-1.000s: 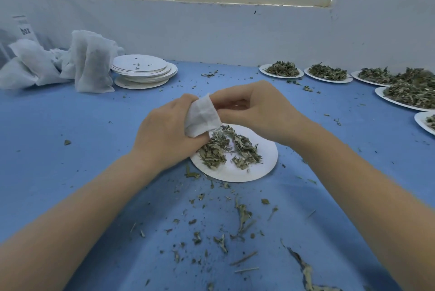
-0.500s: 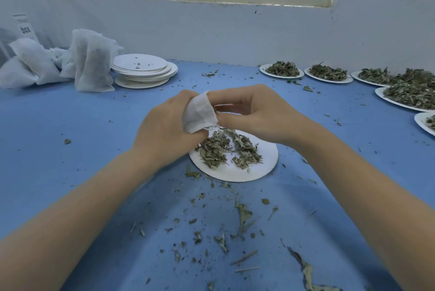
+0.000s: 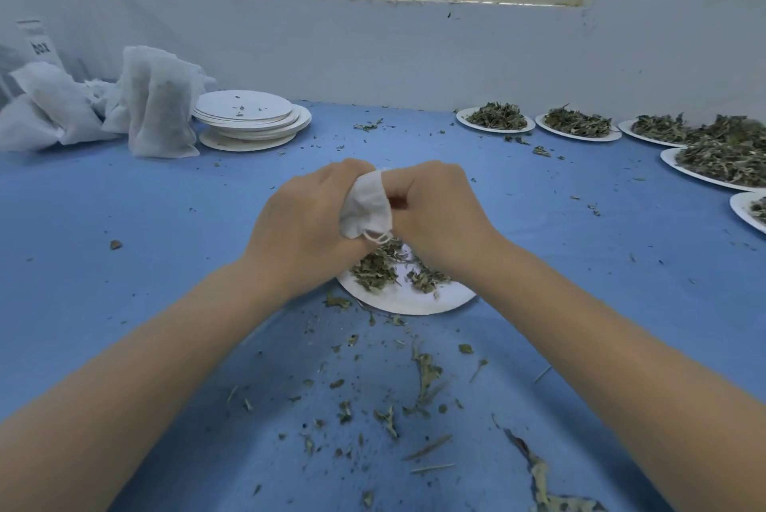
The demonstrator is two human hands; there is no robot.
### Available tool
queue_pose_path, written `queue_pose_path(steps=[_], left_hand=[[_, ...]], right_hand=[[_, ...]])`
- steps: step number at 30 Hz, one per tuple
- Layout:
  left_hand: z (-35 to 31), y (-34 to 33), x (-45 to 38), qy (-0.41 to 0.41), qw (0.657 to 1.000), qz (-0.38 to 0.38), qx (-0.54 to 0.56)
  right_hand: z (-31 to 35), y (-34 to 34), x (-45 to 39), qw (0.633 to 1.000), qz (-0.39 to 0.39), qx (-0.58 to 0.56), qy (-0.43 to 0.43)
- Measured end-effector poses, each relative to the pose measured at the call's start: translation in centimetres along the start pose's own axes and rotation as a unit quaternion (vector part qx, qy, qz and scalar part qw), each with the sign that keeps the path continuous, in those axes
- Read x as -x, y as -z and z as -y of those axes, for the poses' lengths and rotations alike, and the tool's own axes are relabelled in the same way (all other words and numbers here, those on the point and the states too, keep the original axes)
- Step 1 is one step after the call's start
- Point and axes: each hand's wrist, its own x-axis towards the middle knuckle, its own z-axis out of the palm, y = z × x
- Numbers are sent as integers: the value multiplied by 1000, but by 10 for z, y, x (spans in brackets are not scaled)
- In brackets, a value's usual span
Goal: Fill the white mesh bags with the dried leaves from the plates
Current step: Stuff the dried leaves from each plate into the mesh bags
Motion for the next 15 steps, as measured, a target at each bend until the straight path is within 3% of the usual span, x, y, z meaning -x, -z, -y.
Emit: queue_pose_path(steps=[3,5,7,10,12,15], left_hand=[[4,2,-1,11,999,27,13],[9,3,-2,24,999,34,17],[13,5,-4,32,999,21,9],[21,9,-7,41,999,7,-22],[28,10,-8,45,998,9,-45],[36,7,-7,50,997,-3,-63]], right_hand=[[-2,6,-3,992,123,23,-6],[-2,12,-3,986,164,0,3],[-4,14,-3,989,140,-53,20],[-11,14,-4,985,18,-170,5],[-17,14,-5,993,-30,-115,-21],[-23,11,-5,996,55,72,-23]])
